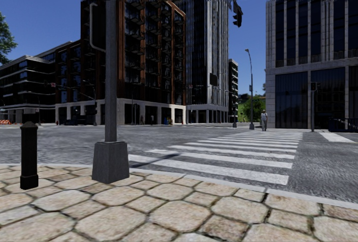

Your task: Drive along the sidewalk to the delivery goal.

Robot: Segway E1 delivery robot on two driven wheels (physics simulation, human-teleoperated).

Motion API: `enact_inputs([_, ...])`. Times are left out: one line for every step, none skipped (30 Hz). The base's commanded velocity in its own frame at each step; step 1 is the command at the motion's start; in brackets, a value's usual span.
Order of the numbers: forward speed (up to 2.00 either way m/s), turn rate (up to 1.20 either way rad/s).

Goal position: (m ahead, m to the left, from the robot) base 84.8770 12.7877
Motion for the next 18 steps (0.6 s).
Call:
enact_inputs([2.00,-0.41])
enact_inputs([2.00,-0.41])
enact_inputs([2.00,-0.41])
enact_inputs([2.00,-0.41])
enact_inputs([2.00,-0.41])
enact_inputs([2.00,-0.41])
enact_inputs([2.00,-0.43])
enact_inputs([2.00,-0.46])
enact_inputs([2.00,-0.46])
enact_inputs([2.00,-0.47])
enact_inputs([2.00,-0.47])
enact_inputs([2.00,-0.47])
enact_inputs([2.00,-0.47])
enact_inputs([2.00,-0.47])
enact_inputs([2.00,-0.47])
enact_inputs([2.00,-0.47])
enact_inputs([2.00,-0.47])
enact_inputs([2.00,-0.47])
